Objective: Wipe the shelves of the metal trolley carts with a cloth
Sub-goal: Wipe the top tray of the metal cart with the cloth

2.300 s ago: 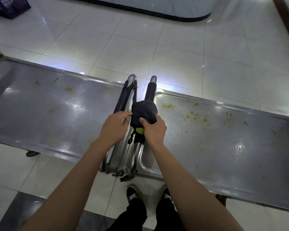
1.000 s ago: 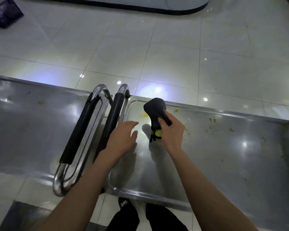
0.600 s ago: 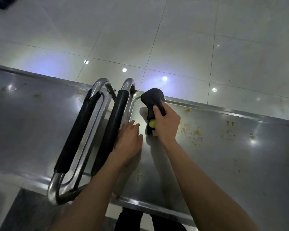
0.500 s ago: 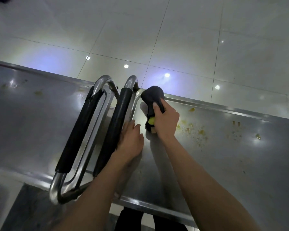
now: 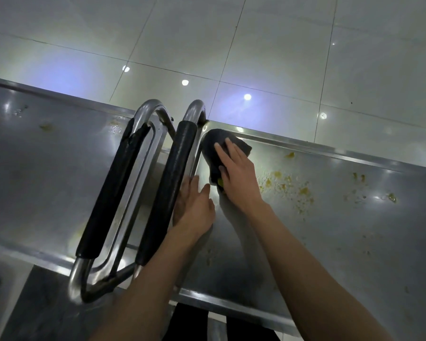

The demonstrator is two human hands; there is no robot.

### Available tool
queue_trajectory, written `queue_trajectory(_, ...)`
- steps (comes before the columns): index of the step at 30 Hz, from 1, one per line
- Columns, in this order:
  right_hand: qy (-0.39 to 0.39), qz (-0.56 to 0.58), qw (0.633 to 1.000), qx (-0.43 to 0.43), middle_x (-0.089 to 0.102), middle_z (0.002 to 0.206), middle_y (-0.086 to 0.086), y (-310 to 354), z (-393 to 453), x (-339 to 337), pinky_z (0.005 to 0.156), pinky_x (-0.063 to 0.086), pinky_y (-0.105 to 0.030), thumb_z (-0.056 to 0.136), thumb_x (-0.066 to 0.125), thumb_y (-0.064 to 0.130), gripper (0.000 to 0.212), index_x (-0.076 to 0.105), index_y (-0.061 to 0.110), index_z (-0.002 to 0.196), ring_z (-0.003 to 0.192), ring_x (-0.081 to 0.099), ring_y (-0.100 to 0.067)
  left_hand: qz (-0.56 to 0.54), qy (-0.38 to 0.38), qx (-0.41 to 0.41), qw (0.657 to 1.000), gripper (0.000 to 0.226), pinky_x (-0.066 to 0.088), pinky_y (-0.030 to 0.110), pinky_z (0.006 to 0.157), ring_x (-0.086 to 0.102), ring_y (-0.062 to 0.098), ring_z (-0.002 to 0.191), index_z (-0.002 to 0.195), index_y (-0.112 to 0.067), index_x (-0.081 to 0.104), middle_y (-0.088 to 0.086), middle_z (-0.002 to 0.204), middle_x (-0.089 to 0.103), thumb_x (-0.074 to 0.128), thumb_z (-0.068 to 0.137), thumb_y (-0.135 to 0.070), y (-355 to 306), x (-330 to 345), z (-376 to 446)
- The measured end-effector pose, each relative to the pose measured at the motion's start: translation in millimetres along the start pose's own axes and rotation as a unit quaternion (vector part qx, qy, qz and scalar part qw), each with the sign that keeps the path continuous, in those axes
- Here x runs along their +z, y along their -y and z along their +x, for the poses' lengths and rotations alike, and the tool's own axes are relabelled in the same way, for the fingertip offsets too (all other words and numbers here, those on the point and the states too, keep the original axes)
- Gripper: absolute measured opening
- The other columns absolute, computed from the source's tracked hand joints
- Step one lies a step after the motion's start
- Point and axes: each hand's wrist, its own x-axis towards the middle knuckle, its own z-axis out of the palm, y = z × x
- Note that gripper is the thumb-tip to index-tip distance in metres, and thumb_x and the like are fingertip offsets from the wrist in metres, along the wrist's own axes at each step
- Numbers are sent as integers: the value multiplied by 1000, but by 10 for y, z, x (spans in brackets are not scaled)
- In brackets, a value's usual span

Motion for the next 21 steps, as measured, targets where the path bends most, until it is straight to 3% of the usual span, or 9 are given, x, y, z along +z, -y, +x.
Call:
queue_trajectory(5,49,-72,994,-62,18,166,-1,-132,25,40,118,26,-44,95,58,16,67,32,22,156,153,16,-25,30,6,30,999,49,20,50,122,4,29,153,151,-23,35,7,165,13,40,102,-28,24,23,8)
queue_trajectory(8,35,-105,992,-60,24,165,-1,-146,55,91,116,27,-43,89,63,16,71,36,20,154,151,22,-26,45,11,37,998,50,26,51,118,5,30,152,148,-23,38,9,163,15,44,100,-35,41,28,34)
queue_trajectory(11,6,-115,993,-28,30,163,-5,-122,123,147,113,29,-44,85,67,14,73,39,17,152,149,27,-28,57,35,44,997,62,21,55,119,-1,36,152,151,-28,29,13,164,9,51,96,-48,15,56,20)
queue_trajectory(16,-40,-134,990,21,34,161,-5,-83,221,244,110,30,-43,94,59,13,60,41,16,151,147,30,-26,89,36,51,994,74,20,60,118,-3,42,151,153,-30,21,18,164,4,58,92,-51,-20,96,37)
queue_trajectory(21,-29,-102,993,-48,28,163,-6,-174,233,236,117,25,-46,93,56,17,65,36,23,154,151,22,-29,106,28,62,992,82,18,59,119,-4,38,152,155,-30,18,10,166,1,60,90,-56,26,183,56)
